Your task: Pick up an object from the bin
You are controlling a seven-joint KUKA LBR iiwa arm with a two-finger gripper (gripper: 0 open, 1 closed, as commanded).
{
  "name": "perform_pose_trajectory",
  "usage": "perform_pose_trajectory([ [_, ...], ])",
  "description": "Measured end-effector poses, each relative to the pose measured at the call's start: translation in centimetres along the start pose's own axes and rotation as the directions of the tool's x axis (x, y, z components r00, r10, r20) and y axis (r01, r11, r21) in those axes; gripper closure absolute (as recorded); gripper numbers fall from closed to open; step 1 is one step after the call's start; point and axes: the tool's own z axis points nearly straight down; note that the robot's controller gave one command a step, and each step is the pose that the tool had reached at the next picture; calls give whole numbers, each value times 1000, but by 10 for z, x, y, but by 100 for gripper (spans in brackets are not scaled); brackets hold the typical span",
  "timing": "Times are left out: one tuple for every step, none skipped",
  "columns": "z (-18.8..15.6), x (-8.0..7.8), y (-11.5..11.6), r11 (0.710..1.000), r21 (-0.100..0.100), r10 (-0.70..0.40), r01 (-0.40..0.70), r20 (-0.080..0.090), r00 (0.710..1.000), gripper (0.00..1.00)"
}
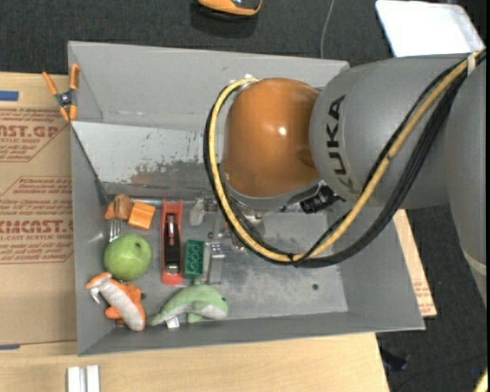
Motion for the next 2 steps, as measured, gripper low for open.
perform_pose_trajectory([
  [-4,-2,-1,1000,-1,2,-2,7,1000,0],
  [19,-15,15,994,0,-106,106,14,994,0],
])
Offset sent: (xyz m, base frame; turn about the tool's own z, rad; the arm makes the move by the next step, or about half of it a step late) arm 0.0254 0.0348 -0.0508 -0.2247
